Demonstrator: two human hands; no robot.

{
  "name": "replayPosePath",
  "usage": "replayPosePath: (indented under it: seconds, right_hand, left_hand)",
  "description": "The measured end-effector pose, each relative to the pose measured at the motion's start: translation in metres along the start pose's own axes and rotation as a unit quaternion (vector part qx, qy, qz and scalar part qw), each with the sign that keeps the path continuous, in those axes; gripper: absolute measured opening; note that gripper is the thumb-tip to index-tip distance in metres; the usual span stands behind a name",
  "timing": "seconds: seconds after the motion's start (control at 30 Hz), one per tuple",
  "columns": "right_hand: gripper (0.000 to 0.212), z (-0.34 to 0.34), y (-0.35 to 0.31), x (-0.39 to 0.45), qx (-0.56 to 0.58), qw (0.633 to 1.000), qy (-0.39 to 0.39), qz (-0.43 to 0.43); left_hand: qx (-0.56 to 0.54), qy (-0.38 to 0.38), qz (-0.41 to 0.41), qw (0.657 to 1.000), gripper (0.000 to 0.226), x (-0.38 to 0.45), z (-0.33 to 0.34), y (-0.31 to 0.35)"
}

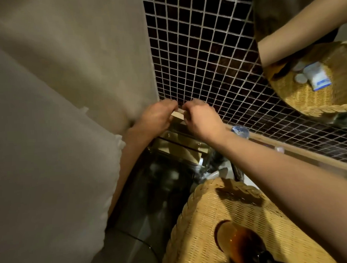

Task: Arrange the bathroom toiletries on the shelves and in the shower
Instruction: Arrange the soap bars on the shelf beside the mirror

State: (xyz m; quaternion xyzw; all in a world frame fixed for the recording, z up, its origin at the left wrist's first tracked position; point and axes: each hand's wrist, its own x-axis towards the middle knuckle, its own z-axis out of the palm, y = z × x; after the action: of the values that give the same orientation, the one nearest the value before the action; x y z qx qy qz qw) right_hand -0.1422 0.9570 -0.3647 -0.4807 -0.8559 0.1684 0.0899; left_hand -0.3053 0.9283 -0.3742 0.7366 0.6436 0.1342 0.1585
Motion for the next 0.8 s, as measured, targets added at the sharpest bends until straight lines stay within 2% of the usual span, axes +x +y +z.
replayPosePath:
  seconds: [0.1,0.17,0.23,0.27,0.33,0.4,0.53,0.63,0.7,0.8]
  right_hand:
    - [0.034,0.008,0.011,-0.005,-0.074,0.996,-0.056,0.002]
    - [0.029,0.008,0.019,-0.008,-0.101,0.989,-0.102,0.027]
    - [0.028,0.008,0.024,-0.009,-0.110,0.984,-0.133,0.052]
    - [0.029,0.008,0.025,-0.009,-0.110,0.982,-0.142,0.059]
    - [0.030,0.008,0.025,-0.008,-0.105,0.982,-0.148,0.061]
    - [0.031,0.010,0.023,-0.006,-0.102,0.982,-0.151,0.055]
    - [0.037,0.017,0.022,-0.003,-0.111,0.978,-0.166,0.054]
    - [0.044,0.021,0.020,0.003,-0.125,0.971,-0.192,0.071]
    - [0.044,0.022,0.020,0.007,-0.133,0.968,-0.197,0.081]
    - [0.039,0.021,0.020,0.012,-0.136,0.967,-0.199,0.085]
  left_hand:
    - [-0.014,-0.022,-0.048,0.999,0.019,-0.004,0.004,-0.006]
    - [0.053,-0.031,-0.049,0.997,0.018,-0.001,0.008,-0.010]
    - [0.074,-0.040,-0.068,0.994,0.016,0.003,0.014,-0.014]
    - [0.120,-0.044,-0.058,0.990,0.021,0.005,0.017,-0.014]
    - [0.142,-0.038,-0.103,0.984,0.040,0.008,0.023,-0.014]
    - [0.148,-0.043,-0.121,0.981,0.046,0.012,0.031,-0.015]
    - [0.151,-0.033,-0.063,0.986,0.031,0.016,0.041,-0.020]
    - [0.119,0.001,-0.096,0.988,0.028,0.018,0.046,-0.023]
    - [0.125,-0.020,-0.140,0.982,0.024,0.019,0.045,-0.022]
    - [0.170,-0.037,-0.125,0.977,0.028,0.021,0.042,-0.014]
